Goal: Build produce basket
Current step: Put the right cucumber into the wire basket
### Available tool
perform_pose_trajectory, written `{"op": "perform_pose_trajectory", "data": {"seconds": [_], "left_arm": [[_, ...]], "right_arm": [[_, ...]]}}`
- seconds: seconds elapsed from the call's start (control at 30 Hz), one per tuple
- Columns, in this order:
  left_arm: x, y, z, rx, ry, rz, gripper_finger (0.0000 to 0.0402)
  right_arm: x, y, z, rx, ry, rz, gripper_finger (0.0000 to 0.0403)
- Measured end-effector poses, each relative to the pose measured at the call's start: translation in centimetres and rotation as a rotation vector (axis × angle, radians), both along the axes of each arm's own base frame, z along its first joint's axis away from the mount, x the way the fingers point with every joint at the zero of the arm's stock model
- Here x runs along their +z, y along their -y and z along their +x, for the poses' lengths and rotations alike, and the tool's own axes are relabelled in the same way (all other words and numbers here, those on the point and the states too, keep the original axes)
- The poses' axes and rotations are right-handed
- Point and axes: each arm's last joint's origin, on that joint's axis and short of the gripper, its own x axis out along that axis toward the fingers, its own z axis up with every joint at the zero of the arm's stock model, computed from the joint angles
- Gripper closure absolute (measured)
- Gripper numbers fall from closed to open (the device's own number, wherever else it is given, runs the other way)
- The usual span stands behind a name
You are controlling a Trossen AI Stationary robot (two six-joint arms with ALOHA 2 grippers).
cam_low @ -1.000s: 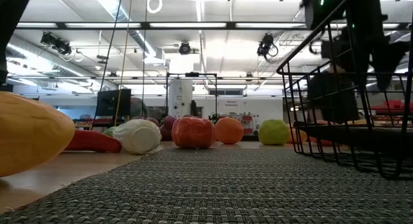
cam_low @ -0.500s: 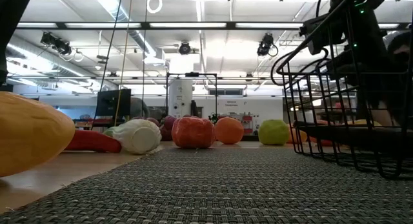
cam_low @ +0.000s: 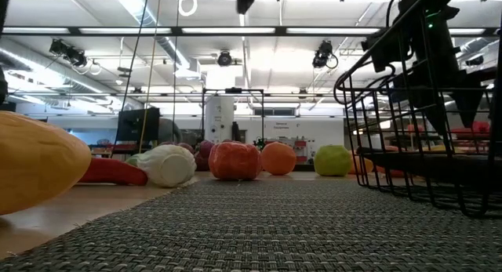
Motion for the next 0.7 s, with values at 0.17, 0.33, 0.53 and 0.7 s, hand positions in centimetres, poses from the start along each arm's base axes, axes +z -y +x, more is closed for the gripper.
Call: {"op": "perform_pose_trajectory", "data": {"seconds": [0.17,0.33,0.53,0.7], "left_arm": [[-0.9,0.4,-2.9,0.036,0.106,-0.058,0.0230],[-0.6,1.0,-5.3,0.050,0.128,-0.088,0.0230],[0.0,1.3,-7.3,0.071,0.091,-0.102,0.0230],[0.0,1.5,-8.2,0.079,0.045,-0.107,0.0230]], "right_arm": [[-0.5,0.9,0.1,0.006,-0.003,0.033,0.0139],[-2.5,1.7,0.1,0.027,-0.043,0.139,0.0139],[-4.8,2.0,0.1,0.044,-0.081,0.223,0.0142],[-6.0,2.4,0.1,0.039,-0.107,0.239,0.0152]]}}
